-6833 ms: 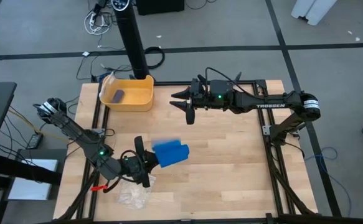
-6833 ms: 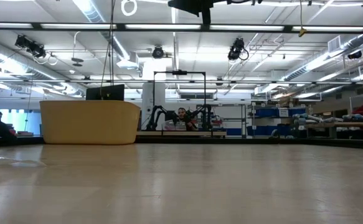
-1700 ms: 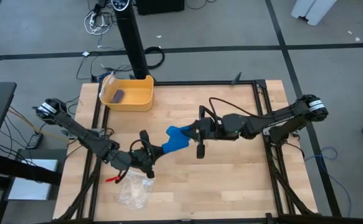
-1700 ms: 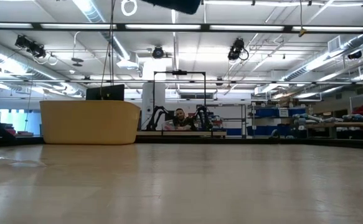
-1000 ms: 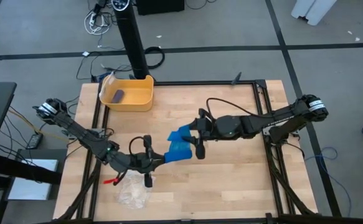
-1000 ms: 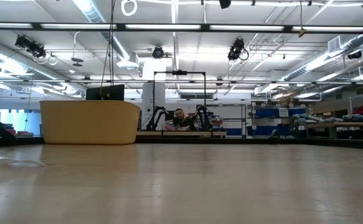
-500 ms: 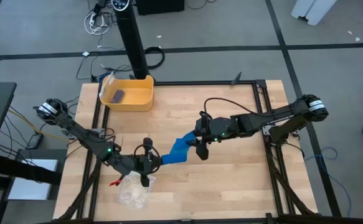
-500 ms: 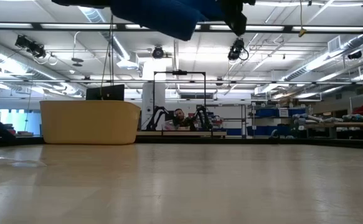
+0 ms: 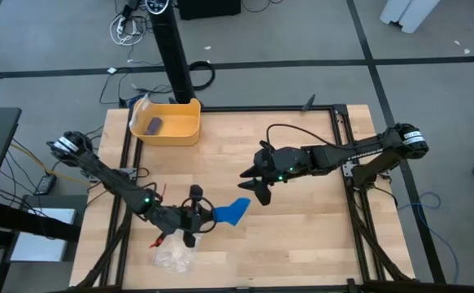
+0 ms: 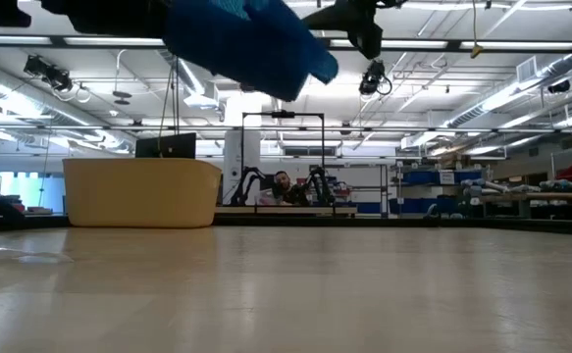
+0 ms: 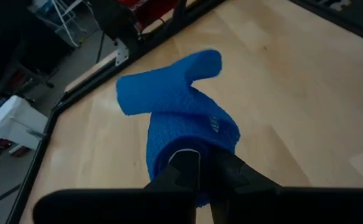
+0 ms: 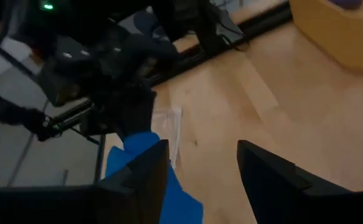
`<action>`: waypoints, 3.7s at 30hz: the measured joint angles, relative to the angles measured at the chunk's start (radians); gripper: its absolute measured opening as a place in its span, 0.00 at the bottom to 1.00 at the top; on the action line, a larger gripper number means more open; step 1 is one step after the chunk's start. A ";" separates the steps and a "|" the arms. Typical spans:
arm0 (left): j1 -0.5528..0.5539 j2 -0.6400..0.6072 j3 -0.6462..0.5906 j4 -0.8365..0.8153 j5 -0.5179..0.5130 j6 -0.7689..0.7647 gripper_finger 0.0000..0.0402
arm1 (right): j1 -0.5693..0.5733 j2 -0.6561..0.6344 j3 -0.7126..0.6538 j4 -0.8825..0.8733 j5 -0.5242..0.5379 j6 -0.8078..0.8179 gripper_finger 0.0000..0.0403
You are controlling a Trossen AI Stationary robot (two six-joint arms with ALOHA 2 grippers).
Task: Roll bandage
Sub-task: Roll the blue bandage
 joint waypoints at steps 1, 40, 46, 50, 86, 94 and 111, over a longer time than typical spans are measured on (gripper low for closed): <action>0.000 0.004 0.000 0.003 -0.002 -0.005 0.05 | 0.000 -0.003 0.000 0.001 -0.002 -0.041 0.50; 0.123 -0.160 0.000 0.270 0.222 -0.279 0.05 | 0.179 -0.054 0.000 0.044 0.419 -0.658 0.09; 0.123 -0.247 0.000 0.291 0.221 -0.296 0.05 | 0.213 -0.171 -0.044 -0.097 0.356 -0.546 0.22; 0.126 -0.274 0.000 0.329 0.217 -0.309 0.05 | 0.226 -0.182 -0.200 0.190 0.309 -0.497 0.29; 0.171 -0.272 0.000 0.418 0.248 -0.256 0.05 | 0.226 -0.006 -0.305 0.845 0.442 -0.585 0.54; 0.171 -0.272 0.000 0.420 0.247 -0.256 0.05 | 0.162 0.001 -0.305 0.858 0.314 -0.508 0.54; 0.204 -0.272 0.000 0.429 0.247 -0.254 0.05 | 0.081 0.108 -0.233 0.915 0.080 -0.450 0.48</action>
